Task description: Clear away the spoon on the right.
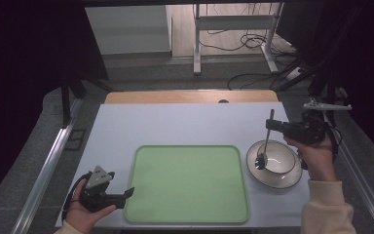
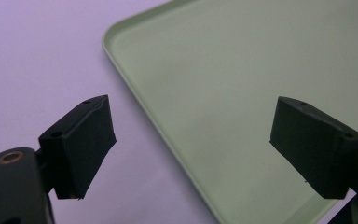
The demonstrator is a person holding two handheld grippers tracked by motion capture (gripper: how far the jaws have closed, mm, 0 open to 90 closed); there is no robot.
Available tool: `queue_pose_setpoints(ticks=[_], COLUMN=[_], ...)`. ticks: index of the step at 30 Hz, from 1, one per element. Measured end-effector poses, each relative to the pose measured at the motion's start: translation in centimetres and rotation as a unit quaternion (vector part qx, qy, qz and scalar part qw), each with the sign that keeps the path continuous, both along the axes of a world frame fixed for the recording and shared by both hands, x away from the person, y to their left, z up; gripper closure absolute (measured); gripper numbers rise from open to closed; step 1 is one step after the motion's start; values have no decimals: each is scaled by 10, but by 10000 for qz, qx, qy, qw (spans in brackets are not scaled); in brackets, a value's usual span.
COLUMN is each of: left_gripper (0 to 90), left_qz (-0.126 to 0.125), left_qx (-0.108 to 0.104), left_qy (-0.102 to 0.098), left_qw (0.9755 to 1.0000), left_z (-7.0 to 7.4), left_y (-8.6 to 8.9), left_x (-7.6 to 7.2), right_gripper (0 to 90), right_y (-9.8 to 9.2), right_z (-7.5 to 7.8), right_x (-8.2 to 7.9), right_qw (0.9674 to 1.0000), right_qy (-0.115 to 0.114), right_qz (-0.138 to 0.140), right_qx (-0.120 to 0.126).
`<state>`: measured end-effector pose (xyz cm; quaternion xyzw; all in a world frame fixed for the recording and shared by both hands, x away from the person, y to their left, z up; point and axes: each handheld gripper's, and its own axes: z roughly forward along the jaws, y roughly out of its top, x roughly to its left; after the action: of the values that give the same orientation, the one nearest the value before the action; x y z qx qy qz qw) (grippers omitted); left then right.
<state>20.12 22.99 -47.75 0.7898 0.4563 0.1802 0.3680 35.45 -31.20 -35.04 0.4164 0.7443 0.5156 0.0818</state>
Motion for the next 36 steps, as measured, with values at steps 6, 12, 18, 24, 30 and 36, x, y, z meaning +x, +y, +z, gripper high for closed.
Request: queue_pose_setpoints(ticks=[6,12,18,24,30,36], left_gripper=[133,133,132,132,133,133], left_qz=[17,11,7,3,-2,5], left_qx=[-9,-11,-22,-23,-16,-13], left_qy=[3,0,16,19,21,-4], left_qw=[10000,10000,10000,10000,10000,10000], left_z=[0,0,-1,0,0,0], left_y=[0,0,0,0,0,1], left_x=[0,0,0,0,1,0], right_gripper=[886,885,884,884,884,883], right_y=[9,21,25,30,37,45], right_z=[1,1,0,-1,3,7], right_x=[-2,-3,-3,-4,-7,-12], right_qw=[9999,9996,9995,9993,9989,9982], right_qy=[6,6,44,62,-3,-46], right_qz=[121,265,296,372,474,589], right_qx=[25,-9,32,30,-27,-66])
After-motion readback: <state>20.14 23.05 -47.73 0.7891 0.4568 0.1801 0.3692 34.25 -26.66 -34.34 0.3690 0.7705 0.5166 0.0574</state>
